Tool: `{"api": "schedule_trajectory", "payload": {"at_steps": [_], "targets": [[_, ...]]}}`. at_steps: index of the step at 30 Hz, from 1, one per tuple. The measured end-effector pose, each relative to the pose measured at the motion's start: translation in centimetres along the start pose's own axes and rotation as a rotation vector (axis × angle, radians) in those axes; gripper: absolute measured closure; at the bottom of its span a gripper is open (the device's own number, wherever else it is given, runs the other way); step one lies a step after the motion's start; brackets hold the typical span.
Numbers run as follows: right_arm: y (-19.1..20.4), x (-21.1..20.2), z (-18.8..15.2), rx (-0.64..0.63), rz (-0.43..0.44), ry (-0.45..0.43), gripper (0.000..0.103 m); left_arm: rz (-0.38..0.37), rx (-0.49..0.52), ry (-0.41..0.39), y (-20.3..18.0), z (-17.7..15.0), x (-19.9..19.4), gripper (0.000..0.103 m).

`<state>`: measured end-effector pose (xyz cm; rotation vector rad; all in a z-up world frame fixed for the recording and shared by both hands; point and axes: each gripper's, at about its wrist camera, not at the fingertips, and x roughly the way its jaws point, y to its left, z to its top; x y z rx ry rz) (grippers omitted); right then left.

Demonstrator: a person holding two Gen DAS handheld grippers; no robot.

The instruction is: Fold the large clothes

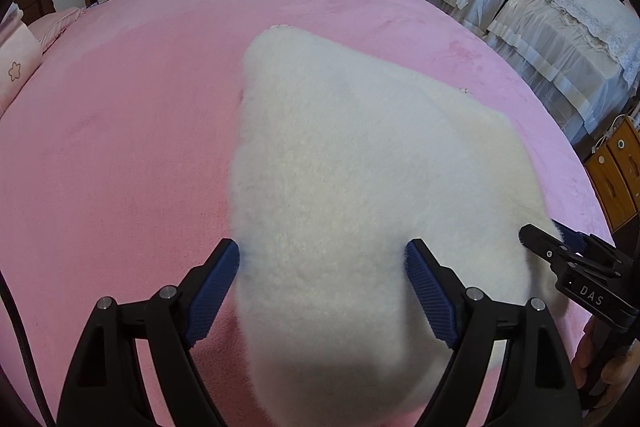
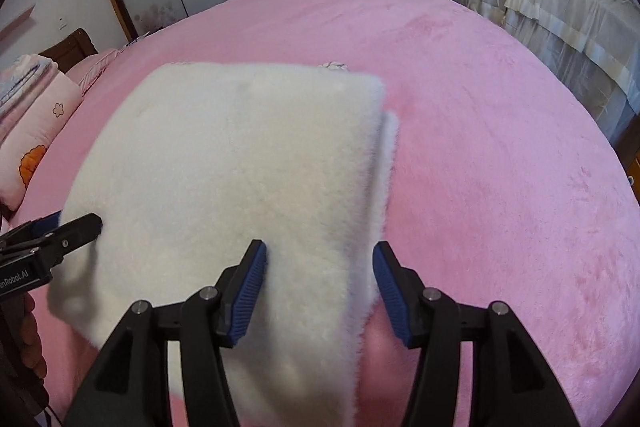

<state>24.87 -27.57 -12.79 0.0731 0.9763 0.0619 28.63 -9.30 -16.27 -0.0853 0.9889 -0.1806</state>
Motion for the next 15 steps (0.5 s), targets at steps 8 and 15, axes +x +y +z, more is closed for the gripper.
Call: {"api": "schedule_trajectory", "payload": {"at_steps": [8, 15], "targets": [[0.0, -0.6, -0.6, 0.057, -0.002, 0.015, 0.041, -0.015, -0.054, 0.035, 0.4, -0.9, -0.2, 0.014], [0.0, -2.0, -1.6, 0.073, -0.009, 0.071, 0.041, 0.019, -0.034, 0.082, -0.2, -1.9, -1.5, 0.014]]}}
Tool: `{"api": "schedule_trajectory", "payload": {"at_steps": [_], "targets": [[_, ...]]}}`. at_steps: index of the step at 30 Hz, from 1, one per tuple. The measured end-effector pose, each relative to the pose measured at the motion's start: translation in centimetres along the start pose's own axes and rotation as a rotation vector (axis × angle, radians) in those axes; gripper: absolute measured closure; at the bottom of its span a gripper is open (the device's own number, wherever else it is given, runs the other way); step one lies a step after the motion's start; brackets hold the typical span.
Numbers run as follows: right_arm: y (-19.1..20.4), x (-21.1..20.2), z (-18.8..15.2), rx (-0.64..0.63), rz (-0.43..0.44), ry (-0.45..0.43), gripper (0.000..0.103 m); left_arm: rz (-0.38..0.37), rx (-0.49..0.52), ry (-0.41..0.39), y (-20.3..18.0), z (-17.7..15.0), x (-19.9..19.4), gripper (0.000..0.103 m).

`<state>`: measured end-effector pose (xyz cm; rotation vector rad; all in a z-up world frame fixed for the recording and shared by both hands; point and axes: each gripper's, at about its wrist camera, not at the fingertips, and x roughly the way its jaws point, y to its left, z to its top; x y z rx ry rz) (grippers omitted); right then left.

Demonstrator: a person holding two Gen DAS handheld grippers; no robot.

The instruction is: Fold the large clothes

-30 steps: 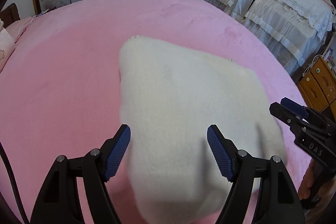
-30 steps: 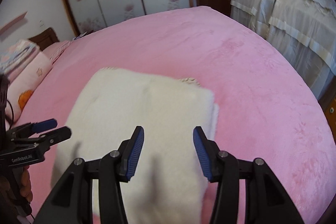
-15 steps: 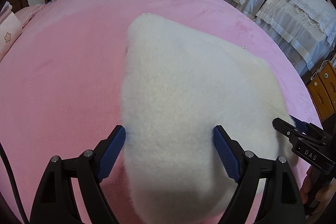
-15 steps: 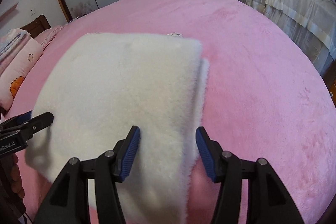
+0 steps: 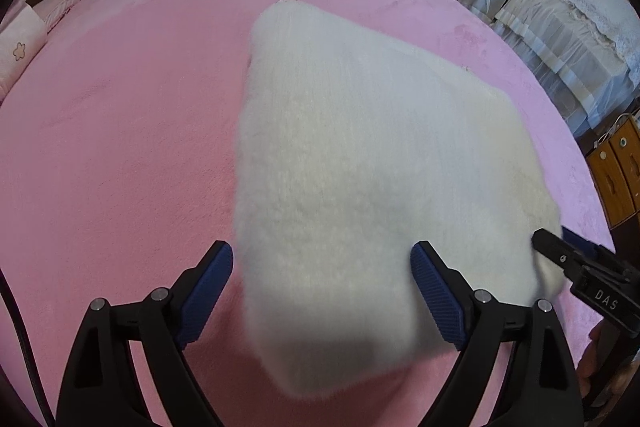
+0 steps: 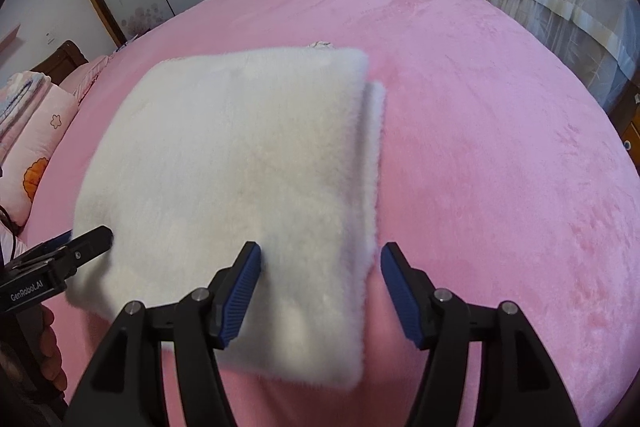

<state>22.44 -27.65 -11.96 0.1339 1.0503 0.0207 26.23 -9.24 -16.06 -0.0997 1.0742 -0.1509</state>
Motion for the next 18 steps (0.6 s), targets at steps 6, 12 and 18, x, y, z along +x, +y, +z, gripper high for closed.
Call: {"api": "schedule_trajectory", "payload": {"at_steps": [6, 12, 18], "targets": [[1.1, -2.9, -0.4, -0.052, -0.034, 0.015, 0.040, -0.054, 0.021, 0.049, -0.3, -1.1, -2.7, 0.014], [1.9, -7.6, 0.2, -0.067, -0.043, -0.055, 0.029, -0.084, 0.015, 0.075, 0.4, -1.3, -5.9, 0.014], [1.9, -11.2, 1.4, -0.078, 0.060, -0.126, 0.029, -0.147, 0.029, 0.071, 1.0, -0.2, -9.2, 0.014]]}}
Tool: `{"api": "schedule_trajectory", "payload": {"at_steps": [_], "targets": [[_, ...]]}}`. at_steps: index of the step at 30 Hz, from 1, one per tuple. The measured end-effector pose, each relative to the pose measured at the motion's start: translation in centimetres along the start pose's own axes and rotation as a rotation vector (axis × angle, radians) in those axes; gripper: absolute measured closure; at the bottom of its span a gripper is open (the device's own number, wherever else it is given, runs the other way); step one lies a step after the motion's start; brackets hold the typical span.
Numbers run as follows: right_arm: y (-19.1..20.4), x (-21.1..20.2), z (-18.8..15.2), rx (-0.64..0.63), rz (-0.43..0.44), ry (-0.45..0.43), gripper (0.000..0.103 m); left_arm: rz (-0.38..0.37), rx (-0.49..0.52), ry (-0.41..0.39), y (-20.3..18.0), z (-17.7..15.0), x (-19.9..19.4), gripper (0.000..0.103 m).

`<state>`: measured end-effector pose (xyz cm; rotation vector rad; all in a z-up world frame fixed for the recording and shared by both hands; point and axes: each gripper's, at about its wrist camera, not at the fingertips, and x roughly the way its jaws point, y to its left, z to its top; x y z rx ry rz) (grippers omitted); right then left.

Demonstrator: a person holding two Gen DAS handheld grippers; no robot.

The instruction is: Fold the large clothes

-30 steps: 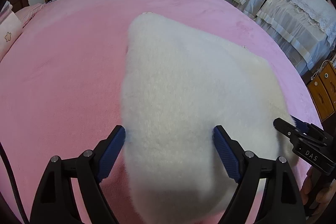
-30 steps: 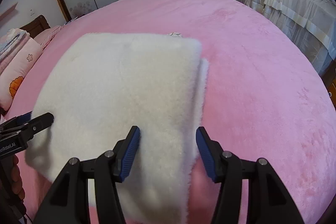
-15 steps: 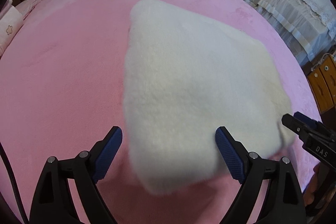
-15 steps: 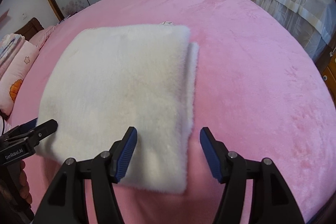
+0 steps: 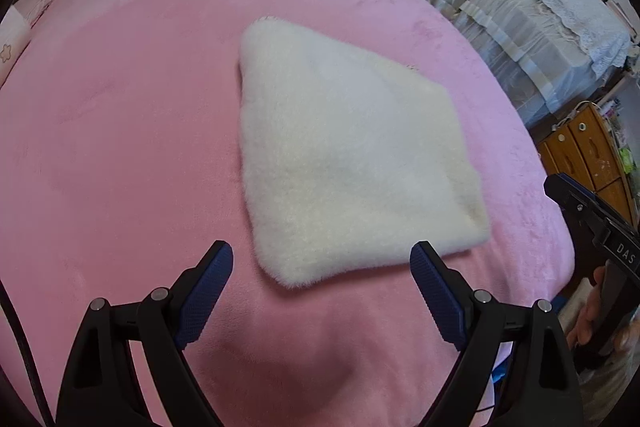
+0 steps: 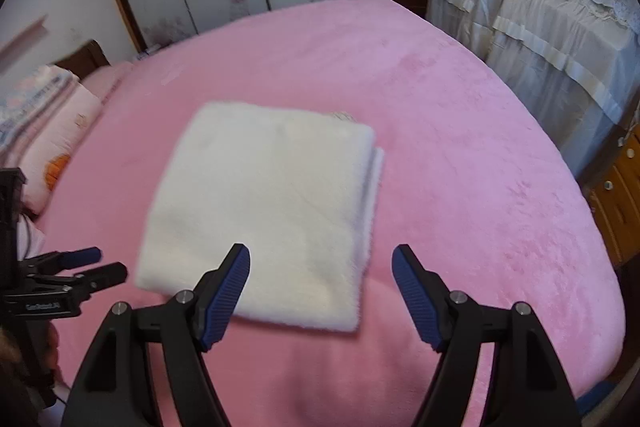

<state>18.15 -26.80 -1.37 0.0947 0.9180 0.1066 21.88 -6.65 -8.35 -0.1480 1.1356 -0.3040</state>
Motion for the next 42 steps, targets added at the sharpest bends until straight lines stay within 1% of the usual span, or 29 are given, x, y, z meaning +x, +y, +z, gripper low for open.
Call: {"api": "schedule_trajectory", "payload": {"at_steps": [3, 4, 7, 9, 12, 14, 17, 19, 21, 23, 27, 30, 32, 34, 35, 36, 37, 40, 42], "targets": [[0.0, -0.7, 1.1, -0.031, -0.005, -0.011, 0.029, -0.023, 0.020, -0.002, 0.0, 1.3, -0.8, 0.014], [-0.3, -0.5, 1.5, -0.025, 0.009, 0.006, 0.029, -0.033, 0.008, -0.009, 0.1, 1.7, -0.9, 0.014], [-1.9, 1.0, 2.5, 0.039, 0.076, 0.082, 0.029, -0.086, -0.006, 0.030, 0.6, 3.2, -0.1, 0.013], [-2.9, 2.2, 2.9, 0.073, 0.079, 0.102, 0.029, -0.125, -0.023, 0.063, 1.0, 3.9, 1.0, 0.013], [-4.8, 4.9, 3.0, 0.140, 0.098, 0.160, 0.029, -0.155, -0.053, 0.101, 2.1, 4.9, 3.3, 0.013], [-6.2, 7.2, 2.7, 0.195, 0.136, 0.206, 0.029, -0.170, -0.073, 0.118, 2.9, 5.5, 5.0, 0.013], [-7.9, 10.7, 2.2, 0.281, 0.209, 0.280, 0.029, -0.234, -0.113, 0.161, 4.3, 6.2, 8.1, 0.013], [-9.0, 13.1, 1.6, 0.333, 0.263, 0.321, 0.023, -0.240, -0.139, 0.182, 5.2, 6.4, 10.1, 0.013], [-9.6, 14.8, 1.1, 0.355, 0.291, 0.336, 0.019, -0.234, -0.146, 0.180, 5.9, 6.6, 11.6, 0.012], [-10.0, 16.4, 0.8, 0.366, 0.311, 0.348, 0.019, -0.266, -0.166, 0.188, 6.6, 6.7, 13.0, 0.012], [-10.4, 19.0, 0.4, 0.402, 0.393, 0.377, 0.019, -0.313, -0.185, 0.182, 7.4, 6.8, 15.2, 0.008], [-10.3, 20.4, 0.5, 0.412, 0.466, 0.372, 0.019, -0.331, -0.183, 0.176, 7.5, 6.8, 16.3, 0.005], [-9.7, 21.5, 0.6, 0.403, 0.490, 0.373, 0.018, -0.353, -0.187, 0.178, 7.6, 6.8, 17.1, 0.004], [-8.9, 22.4, 0.8, 0.384, 0.499, 0.380, 0.011, -0.385, -0.196, 0.188, 7.8, 6.8, 18.4, 0.000], [-8.5, 22.8, 0.8, 0.375, 0.503, 0.385, 0.009, -0.406, -0.202, 0.200, 7.9, 6.8, 19.0, 0.000], [-8.2, 23.2, 0.8, 0.365, 0.507, 0.390, 0.002, -0.434, -0.214, 0.216, 8.1, 6.6, 19.7, 0.000], [-7.7, 23.6, 0.8, 0.345, 0.502, 0.398, 0.000, -0.456, -0.228, 0.227, 8.3, 6.5, 20.2, 0.000], [-7.2, 23.5, 0.7, 0.299, 0.492, 0.406, 0.000, -0.466, -0.217, 0.229, 8.3, 6.2, 20.8, 0.000], [-7.2, 23.6, 0.6, 0.286, 0.498, 0.417, 0.000, -0.448, -0.214, 0.232, 8.2, 6.3, 20.8, 0.000]]}}
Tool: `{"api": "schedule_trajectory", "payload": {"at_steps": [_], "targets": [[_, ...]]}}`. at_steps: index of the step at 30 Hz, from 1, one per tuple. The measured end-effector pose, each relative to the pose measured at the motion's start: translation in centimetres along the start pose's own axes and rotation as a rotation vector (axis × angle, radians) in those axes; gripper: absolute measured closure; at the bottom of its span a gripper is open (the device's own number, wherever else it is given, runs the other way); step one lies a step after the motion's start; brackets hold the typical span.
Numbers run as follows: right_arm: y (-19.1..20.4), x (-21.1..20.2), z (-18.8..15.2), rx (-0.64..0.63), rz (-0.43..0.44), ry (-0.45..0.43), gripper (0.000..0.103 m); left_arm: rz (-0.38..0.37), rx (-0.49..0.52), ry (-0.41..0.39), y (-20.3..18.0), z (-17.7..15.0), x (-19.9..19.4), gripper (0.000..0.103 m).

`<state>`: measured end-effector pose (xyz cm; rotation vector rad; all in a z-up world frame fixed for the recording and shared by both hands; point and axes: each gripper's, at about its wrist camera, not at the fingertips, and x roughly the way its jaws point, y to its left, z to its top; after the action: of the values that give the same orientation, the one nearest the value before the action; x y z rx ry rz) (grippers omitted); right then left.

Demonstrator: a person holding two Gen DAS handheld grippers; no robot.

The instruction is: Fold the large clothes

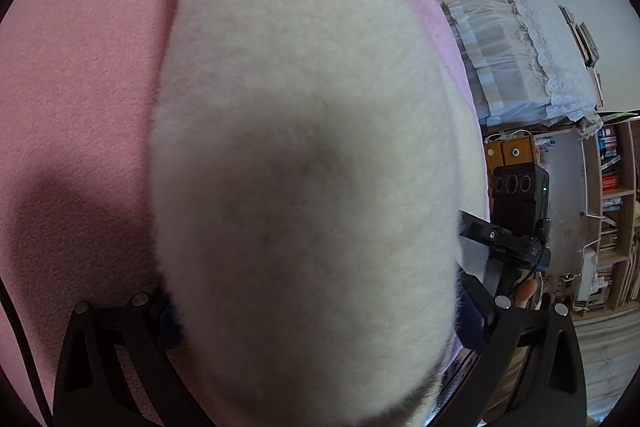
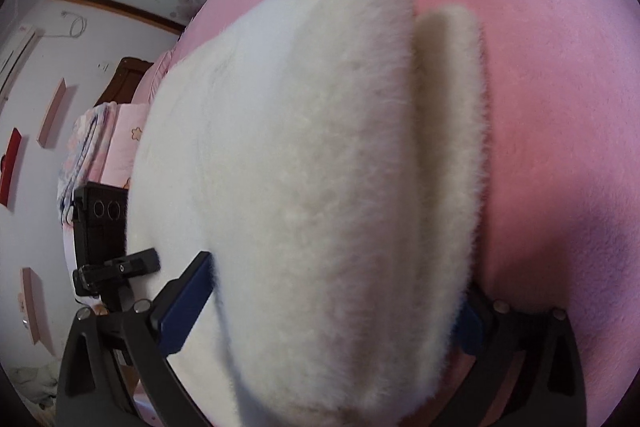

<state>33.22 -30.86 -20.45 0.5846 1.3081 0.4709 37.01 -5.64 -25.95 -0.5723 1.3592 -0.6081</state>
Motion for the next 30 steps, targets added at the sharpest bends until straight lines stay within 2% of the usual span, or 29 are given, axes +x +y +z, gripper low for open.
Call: {"api": "schedule_trajectory", "payload": {"at_steps": [2, 5, 7, 8, 10, 13, 17, 22, 26, 30], "targets": [[0.2, 0.2, 0.0, 0.000, -0.003, 0.001, 0.000, 0.046, 0.015, -0.019, -0.8, 0.1, -0.1, 0.000], [0.7, 0.1, -0.3, -0.010, -0.033, -0.033, 0.002, 0.156, 0.066, -0.073, -2.8, -0.2, -1.0, 0.008], [1.3, -0.3, -0.7, -0.025, -0.035, -0.064, 0.019, 0.205, 0.077, -0.092, -3.8, -0.5, -1.4, 0.016], [1.7, -0.6, -0.8, -0.029, -0.034, -0.078, 0.025, 0.223, 0.085, -0.104, -4.3, -0.6, -1.6, 0.021], [2.4, -1.4, -1.1, -0.039, -0.038, -0.111, 0.046, 0.268, 0.104, -0.124, -5.5, -0.9, -2.0, 0.027], [4.1, -2.6, -1.7, -0.044, -0.059, -0.151, 0.058, 0.316, 0.132, -0.156, -7.6, -1.7, -2.9, 0.033], [6.8, -4.1, -3.5, -0.086, -0.097, -0.166, 0.060, 0.353, 0.208, -0.177, -10.9, -3.3, -5.1, 0.035], [10.5, -5.0, -6.6, -0.110, -0.087, -0.135, 0.061, 0.346, 0.220, -0.168, -11.3, -6.1, -9.9, 0.035], [14.9, -4.4, -8.1, -0.164, -0.070, -0.118, 0.061, 0.344, 0.189, -0.197, -10.4, -7.4, -14.6, 0.035], [19.9, -2.1, -7.4, -0.222, -0.031, -0.094, 0.061, 0.362, 0.149, -0.243, -7.2, -8.2, -20.3, 0.035]]}}
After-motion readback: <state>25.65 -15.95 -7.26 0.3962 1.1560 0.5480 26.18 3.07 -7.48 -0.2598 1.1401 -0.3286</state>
